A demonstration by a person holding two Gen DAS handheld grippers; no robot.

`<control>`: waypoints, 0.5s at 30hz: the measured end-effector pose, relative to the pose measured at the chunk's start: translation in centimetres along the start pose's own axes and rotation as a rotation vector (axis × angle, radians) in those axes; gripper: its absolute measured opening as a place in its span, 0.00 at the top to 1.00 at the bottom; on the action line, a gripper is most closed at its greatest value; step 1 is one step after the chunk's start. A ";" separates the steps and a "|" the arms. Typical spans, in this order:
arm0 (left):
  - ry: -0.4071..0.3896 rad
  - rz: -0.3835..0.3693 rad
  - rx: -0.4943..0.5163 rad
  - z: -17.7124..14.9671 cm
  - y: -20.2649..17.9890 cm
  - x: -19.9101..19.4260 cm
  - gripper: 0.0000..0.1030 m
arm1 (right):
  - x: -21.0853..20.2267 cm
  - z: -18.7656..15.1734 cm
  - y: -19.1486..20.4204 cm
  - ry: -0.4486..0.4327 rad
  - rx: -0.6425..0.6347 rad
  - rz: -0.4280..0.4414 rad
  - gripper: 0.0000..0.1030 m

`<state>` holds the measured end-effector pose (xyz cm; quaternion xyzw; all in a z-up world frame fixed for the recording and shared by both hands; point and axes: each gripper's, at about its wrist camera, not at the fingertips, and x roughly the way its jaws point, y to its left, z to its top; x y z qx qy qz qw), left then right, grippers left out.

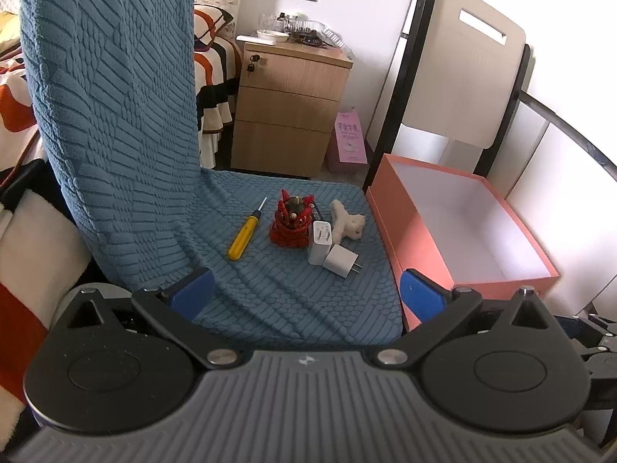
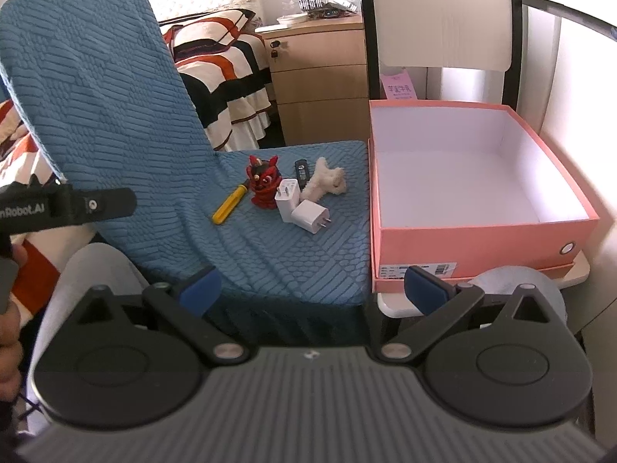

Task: Organize rigid objects
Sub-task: 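Move both tools toward the objects on the blue chair seat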

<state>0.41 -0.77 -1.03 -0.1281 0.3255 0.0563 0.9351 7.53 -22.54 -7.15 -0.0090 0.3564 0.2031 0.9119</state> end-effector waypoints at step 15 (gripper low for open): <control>0.007 0.012 -0.010 -0.3 0.3 0.2 0.00 | 0.2 -0.3 -0.2 0.015 0.013 0.001 0.00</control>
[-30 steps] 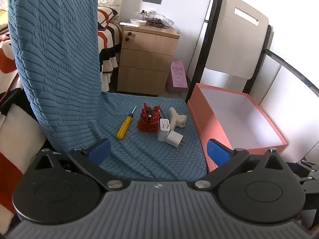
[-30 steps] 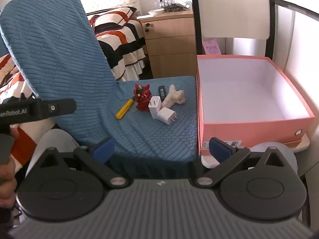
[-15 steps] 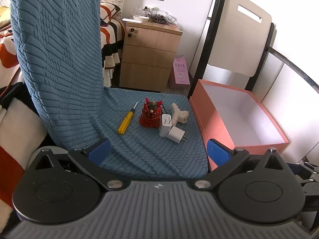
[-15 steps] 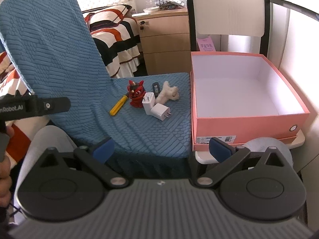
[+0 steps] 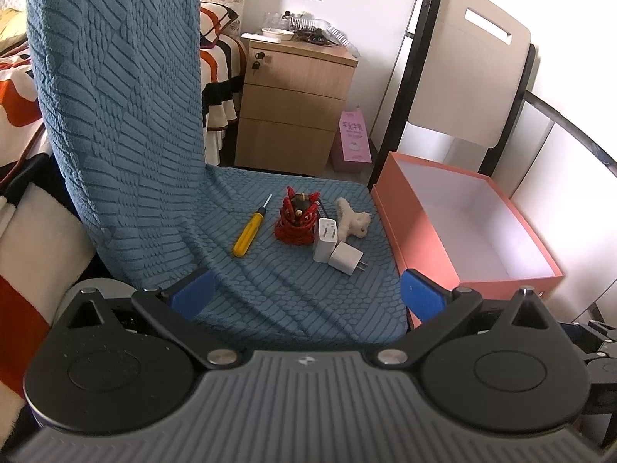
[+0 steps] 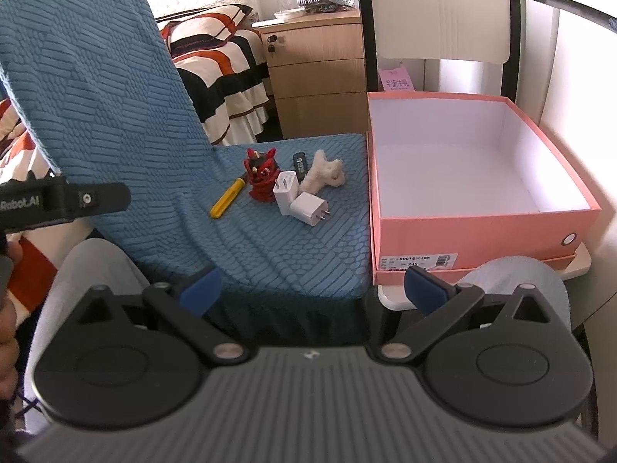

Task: Organize rigid objects
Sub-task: 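Move both tools toward the objects on the blue chair seat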

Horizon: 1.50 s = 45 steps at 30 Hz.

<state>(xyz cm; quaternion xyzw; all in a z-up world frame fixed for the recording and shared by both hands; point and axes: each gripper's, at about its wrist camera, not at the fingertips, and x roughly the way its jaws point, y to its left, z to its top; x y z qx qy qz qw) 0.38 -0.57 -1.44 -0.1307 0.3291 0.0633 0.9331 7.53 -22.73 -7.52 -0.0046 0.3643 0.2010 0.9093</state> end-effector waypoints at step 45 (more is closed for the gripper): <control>0.019 0.014 -0.006 -0.7 0.8 1.9 0.00 | 1.5 -0.4 0.2 -0.009 -0.005 0.000 0.00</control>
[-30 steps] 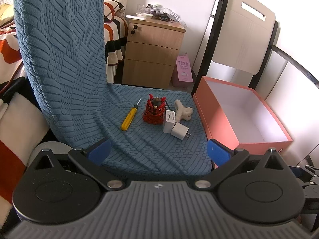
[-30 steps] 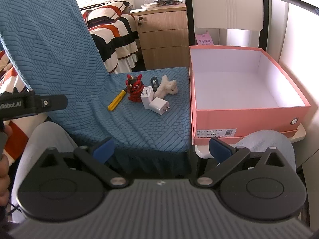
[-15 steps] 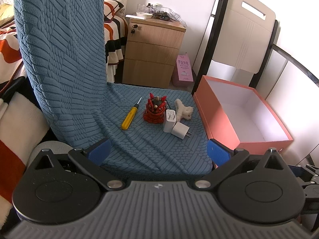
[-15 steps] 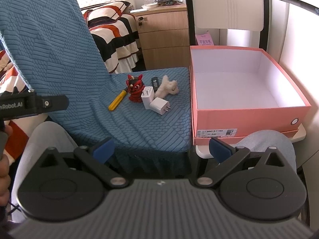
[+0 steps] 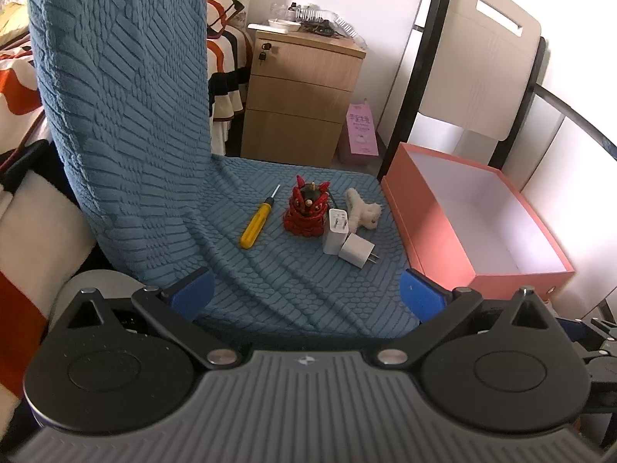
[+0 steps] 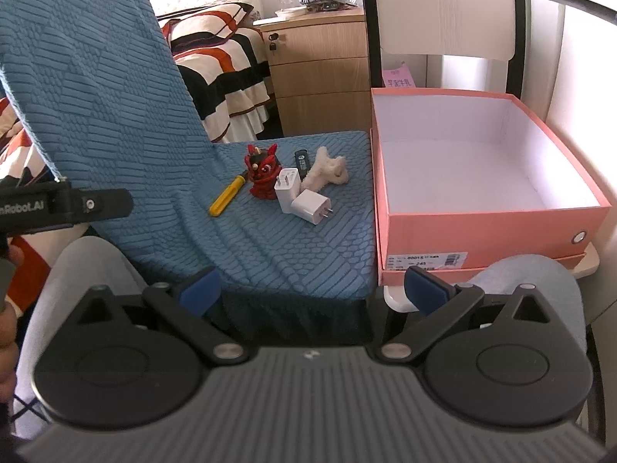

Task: Organize rigid objects
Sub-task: 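Move both tools toward the objects on the blue chair seat, then grasp the red devil figurine with the left tool while the right tool grasps a white charger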

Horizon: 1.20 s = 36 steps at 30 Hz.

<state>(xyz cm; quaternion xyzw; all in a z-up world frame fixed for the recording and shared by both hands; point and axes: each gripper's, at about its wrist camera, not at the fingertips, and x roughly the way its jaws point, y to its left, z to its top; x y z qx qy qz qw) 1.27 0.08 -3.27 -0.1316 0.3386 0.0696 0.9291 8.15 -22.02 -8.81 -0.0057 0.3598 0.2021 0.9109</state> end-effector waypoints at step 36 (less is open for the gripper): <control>0.033 -0.062 -0.062 3.6 4.3 19.5 0.00 | 16.6 4.5 4.3 -0.064 -0.233 0.066 0.06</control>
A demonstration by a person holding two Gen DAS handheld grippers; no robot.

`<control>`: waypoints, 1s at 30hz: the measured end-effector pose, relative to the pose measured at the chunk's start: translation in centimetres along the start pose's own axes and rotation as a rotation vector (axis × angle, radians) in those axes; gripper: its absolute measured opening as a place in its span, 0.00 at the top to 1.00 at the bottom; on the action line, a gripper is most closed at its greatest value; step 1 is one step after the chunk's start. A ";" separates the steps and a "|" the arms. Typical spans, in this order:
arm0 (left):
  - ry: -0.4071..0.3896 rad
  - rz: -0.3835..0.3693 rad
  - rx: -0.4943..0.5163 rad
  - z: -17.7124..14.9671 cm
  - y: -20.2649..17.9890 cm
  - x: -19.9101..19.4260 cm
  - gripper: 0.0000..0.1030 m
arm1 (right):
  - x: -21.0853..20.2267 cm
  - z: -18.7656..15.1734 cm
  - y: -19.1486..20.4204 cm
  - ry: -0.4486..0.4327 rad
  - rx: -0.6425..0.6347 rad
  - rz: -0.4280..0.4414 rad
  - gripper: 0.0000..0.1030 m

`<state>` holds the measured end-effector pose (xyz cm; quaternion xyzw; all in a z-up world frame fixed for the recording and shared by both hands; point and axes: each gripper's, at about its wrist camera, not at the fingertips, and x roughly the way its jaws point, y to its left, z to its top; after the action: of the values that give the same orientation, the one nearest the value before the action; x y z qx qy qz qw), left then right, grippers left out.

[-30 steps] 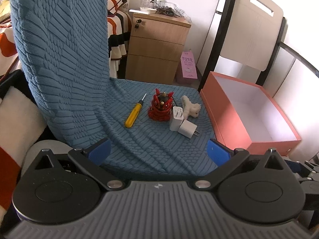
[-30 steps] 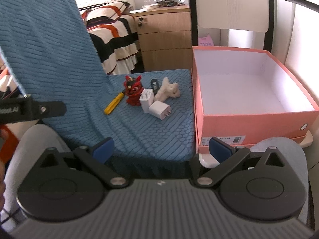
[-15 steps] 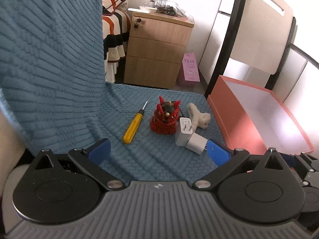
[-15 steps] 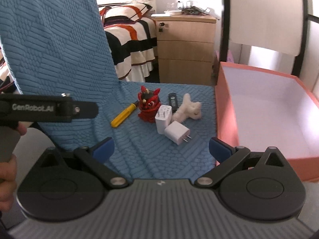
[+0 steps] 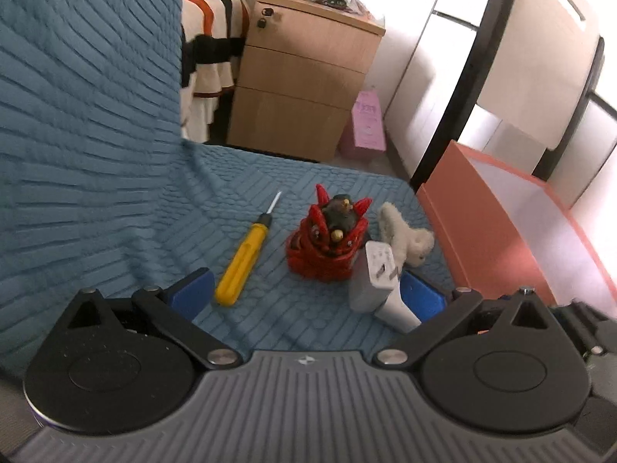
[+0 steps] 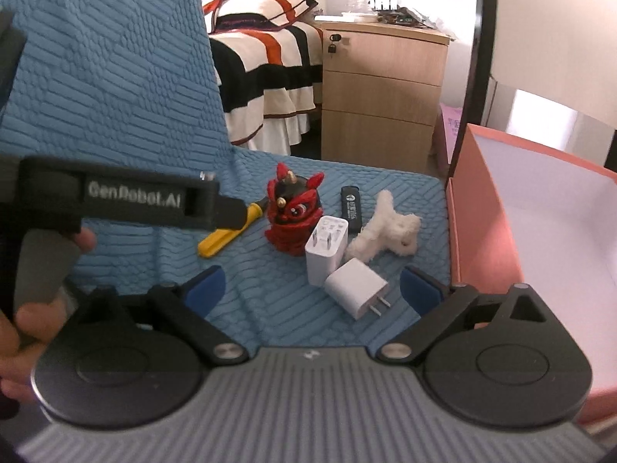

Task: Organize rigid objects
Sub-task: 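Grasp the red devil figurine with the left tool while the right tool grasps a white charger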

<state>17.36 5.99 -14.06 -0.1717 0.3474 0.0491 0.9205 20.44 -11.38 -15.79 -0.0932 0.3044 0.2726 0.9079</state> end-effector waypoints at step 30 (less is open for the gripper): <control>0.120 -0.099 0.101 3.2 -1.1 11.2 0.10 | 9.4 -0.9 -3.4 0.148 -0.043 -0.026 0.32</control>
<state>28.02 5.74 -18.92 -0.1446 0.3953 -0.0242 0.9068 28.12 -10.35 -22.21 -0.1364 0.3635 0.2599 0.8842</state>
